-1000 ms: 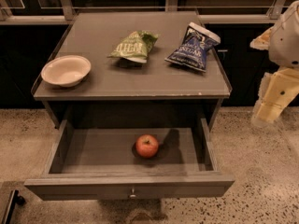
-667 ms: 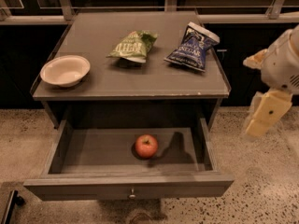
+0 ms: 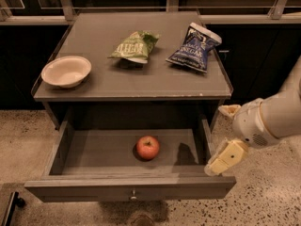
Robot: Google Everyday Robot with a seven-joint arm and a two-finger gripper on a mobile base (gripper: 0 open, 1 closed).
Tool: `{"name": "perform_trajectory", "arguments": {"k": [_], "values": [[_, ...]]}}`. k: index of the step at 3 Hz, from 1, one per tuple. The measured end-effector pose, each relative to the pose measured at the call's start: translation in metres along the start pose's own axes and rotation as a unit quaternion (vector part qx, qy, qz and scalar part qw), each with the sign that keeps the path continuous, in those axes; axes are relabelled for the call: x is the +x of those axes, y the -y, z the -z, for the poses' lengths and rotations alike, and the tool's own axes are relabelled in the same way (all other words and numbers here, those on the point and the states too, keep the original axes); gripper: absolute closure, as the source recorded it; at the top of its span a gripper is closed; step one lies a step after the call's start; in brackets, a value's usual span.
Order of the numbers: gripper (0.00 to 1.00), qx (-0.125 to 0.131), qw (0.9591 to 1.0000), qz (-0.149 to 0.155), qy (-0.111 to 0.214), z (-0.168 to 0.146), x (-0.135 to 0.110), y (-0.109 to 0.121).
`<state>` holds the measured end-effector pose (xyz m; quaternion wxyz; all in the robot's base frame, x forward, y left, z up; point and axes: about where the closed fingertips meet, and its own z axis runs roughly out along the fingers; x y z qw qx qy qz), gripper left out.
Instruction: Pick apple from top drawer and place on counter
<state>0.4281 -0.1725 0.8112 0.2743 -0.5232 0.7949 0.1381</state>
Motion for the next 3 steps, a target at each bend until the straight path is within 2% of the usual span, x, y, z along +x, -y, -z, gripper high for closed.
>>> {"name": "perform_trajectory", "arguments": {"k": [1, 2, 3], "values": [[0.0, 0.023, 0.9996, -0.005, 0.015, -0.004, -0.005, 0.012], [0.0, 0.023, 0.9996, -0.005, 0.015, -0.004, -0.005, 0.012], [0.0, -0.012, 0.9984, -0.034, 0.044, -0.053, 0.011, -0.003]]}}
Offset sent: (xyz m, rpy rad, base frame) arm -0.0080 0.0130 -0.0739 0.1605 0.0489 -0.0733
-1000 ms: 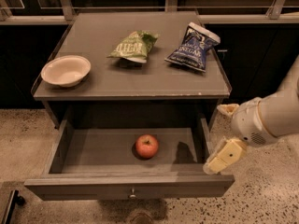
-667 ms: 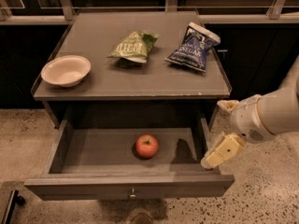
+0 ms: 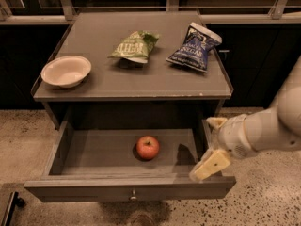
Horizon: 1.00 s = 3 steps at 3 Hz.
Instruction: Pick apple from top drawer and place on counter
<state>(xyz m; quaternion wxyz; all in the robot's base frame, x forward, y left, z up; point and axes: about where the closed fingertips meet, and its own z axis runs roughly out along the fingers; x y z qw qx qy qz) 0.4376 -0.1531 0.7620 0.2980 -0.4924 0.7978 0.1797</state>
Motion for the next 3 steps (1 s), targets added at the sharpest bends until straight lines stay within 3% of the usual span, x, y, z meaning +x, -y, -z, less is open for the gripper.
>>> {"name": "perform_trajectory", "arguments": {"k": [1, 3], "values": [[0.0, -0.032, 0.9981, -0.033, 0.042, -0.0617, 0.019, -0.0157], [0.0, -0.031, 0.9971, -0.049, 0.049, -0.0696, 0.0216, -0.0111]]}}
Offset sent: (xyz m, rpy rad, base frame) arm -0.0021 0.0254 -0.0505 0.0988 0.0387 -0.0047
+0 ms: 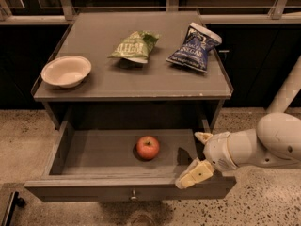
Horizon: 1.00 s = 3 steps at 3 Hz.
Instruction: Pick apple from top drawer and place on counter
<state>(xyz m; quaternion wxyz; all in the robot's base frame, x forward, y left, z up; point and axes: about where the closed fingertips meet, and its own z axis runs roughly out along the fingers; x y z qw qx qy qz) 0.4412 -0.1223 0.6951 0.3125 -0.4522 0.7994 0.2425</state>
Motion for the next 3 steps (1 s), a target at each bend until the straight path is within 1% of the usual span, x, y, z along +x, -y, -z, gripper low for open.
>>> {"name": "perform_trajectory", "arguments": {"k": [1, 2, 3], "values": [[0.0, -0.018, 0.9997, 0.008, 0.016, -0.019, -0.012, 0.01], [0.0, -0.03, 0.9973, 0.024, 0.063, -0.075, -0.031, 0.03], [0.0, -0.03, 0.9973, 0.023, 0.063, -0.075, -0.031, 0.029]]}}
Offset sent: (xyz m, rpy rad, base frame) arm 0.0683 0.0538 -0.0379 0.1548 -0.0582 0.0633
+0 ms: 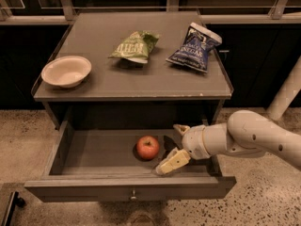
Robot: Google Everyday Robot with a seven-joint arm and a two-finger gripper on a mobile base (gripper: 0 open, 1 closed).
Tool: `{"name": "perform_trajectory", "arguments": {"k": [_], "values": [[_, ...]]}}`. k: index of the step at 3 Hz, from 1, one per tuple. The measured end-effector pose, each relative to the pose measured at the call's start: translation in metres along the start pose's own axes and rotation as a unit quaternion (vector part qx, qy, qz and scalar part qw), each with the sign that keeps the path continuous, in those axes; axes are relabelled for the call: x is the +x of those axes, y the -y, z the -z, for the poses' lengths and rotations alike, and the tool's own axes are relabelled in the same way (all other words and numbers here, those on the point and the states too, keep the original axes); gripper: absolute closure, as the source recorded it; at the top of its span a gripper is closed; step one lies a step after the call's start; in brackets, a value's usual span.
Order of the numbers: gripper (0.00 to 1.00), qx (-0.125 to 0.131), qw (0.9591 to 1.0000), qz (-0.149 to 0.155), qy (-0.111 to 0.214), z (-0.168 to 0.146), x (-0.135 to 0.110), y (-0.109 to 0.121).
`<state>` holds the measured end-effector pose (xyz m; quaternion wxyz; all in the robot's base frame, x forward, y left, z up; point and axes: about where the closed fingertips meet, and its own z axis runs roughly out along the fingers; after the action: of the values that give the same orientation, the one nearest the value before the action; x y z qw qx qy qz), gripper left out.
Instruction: Pick apple from top drawer and place on counter
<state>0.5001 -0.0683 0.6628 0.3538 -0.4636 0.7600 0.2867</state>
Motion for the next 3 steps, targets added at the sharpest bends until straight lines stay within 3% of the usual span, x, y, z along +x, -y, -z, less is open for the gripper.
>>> {"name": "perform_trajectory", "arguments": {"k": [2, 3], "values": [[0.0, -0.012, 0.9996, -0.004, 0.027, -0.028, -0.017, 0.029], [0.0, -0.03, 0.9991, -0.001, 0.028, -0.045, -0.022, 0.033]]}}
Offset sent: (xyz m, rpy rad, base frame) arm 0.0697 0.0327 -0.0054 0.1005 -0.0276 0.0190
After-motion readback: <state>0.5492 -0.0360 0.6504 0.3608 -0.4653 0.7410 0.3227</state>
